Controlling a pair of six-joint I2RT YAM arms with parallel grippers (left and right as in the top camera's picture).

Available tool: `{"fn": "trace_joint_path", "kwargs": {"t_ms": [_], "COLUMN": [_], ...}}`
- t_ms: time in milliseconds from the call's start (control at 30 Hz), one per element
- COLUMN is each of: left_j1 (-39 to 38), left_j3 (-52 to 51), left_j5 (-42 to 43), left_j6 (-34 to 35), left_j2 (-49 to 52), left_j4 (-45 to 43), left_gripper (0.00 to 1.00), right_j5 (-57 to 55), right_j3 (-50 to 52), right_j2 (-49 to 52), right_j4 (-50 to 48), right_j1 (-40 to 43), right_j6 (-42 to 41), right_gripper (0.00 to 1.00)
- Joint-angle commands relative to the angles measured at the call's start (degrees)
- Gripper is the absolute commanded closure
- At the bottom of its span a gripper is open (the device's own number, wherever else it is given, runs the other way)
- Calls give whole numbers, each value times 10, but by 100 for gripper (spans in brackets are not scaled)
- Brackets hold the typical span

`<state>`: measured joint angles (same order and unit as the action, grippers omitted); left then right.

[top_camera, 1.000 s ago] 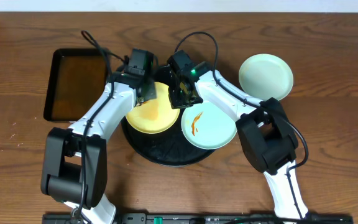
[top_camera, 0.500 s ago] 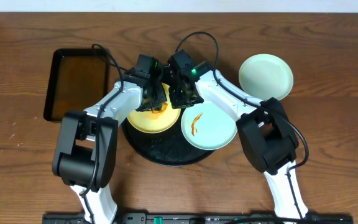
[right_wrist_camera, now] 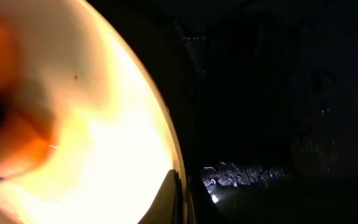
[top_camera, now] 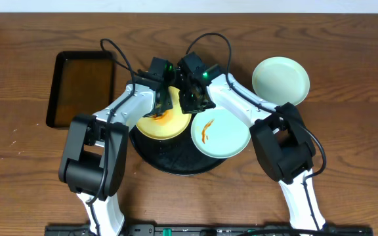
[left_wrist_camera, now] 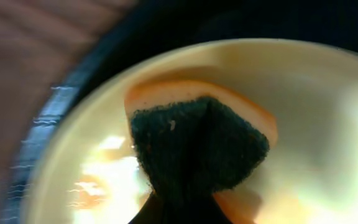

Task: Clean dirty plates on tray and stack at the side
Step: 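Scrub the yellow plate with the sponge in the left gripper while right holds it, then move the sponge back over the water tray with the left gripper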

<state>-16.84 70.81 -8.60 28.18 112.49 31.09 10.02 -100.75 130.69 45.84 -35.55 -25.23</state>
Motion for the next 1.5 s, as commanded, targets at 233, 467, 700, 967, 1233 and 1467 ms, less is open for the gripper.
{"fn": "trace_joint_path", "kwargs": {"t_ms": [233,467,700,967,1233,1467], "left_j1": [12,12,12,81,238,300], "left_j3": [-25,-24,-24,-24,-24,-24], "left_j5": [-162,-198,-193,-139,105,131], "left_j6": [-26,-27,-26,-26,-26,-27], "left_j2": [-5,-80,-183,-294,-282,-277], "left_j4": [58,69,70,30,32,46], "left_gripper": [92,92,92,92,92,92], "right_j5": [-17,-17,-16,-25,-113,-195], "right_j3": [12,12,12,-13,-16,-16], "right_j2": [-2,-2,-3,-33,-118,-153], "right_j4": [9,8,3,2,2,2], "right_j1": [-2,-2,-2,-1,-9,-30], "right_j6": [2,2,2,43,130,146], "right_gripper": [99,99,99,99,99,99]}}
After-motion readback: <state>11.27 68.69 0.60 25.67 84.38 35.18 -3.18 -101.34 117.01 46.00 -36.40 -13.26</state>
